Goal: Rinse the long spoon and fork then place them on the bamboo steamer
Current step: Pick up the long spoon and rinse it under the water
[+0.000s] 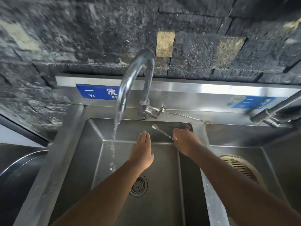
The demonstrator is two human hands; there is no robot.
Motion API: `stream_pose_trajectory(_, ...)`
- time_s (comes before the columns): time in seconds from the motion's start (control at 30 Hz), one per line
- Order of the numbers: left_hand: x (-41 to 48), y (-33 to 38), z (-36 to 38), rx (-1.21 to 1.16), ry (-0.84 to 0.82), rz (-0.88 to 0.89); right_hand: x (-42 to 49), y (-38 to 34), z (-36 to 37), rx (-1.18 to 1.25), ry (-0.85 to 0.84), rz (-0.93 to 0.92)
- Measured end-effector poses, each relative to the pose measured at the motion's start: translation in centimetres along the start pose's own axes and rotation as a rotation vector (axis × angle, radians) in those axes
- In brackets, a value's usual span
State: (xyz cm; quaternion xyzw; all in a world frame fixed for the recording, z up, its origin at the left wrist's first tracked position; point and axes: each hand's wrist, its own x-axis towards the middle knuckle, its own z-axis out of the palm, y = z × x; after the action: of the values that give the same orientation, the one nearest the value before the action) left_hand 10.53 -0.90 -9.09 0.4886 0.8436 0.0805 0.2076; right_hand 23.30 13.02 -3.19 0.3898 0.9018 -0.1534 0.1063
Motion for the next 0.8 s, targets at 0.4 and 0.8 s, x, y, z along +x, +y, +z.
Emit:
stream_pose_trajectory(0.4,-11.2,-6.8,-3.1,-0.691,0.196,-0.309,-6.4,-13.9,4.1,0.655,-0.010,0.079)
stream_pose_trajectory(0.8,-13.6,-8.4,-4.8,-1.379,0.141,-0.374,-6.4,-19.3,5.0,0.910,-0.012,0.179)
